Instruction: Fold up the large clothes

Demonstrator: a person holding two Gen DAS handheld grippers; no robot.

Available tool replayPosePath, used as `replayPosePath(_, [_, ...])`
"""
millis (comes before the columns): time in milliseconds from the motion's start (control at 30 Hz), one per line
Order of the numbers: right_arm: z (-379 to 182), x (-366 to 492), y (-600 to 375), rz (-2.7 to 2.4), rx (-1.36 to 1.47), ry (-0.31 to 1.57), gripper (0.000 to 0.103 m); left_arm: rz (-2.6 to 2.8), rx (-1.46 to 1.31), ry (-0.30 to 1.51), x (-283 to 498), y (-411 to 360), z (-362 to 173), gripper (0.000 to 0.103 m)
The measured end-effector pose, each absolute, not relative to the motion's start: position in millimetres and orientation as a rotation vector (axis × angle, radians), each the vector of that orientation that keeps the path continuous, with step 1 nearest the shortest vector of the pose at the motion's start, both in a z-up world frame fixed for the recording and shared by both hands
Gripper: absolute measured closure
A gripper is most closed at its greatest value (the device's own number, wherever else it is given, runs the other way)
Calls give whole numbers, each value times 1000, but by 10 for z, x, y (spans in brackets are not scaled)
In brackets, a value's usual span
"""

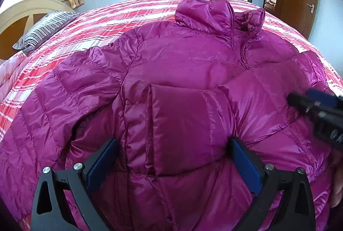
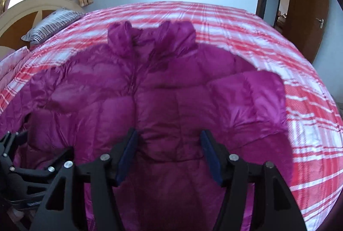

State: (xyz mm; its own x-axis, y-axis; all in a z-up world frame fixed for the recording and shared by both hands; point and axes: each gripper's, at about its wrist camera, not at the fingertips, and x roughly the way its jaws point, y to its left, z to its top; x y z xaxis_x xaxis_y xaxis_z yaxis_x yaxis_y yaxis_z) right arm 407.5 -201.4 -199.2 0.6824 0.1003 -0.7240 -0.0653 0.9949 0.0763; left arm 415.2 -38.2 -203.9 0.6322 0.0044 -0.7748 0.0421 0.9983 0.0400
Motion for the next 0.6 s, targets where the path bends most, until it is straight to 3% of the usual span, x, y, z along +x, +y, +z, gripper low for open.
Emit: replayPosePath(600, [-2133,4127,-1894,57,4,814,33,-23,54,889,4157,-382,-2044,1])
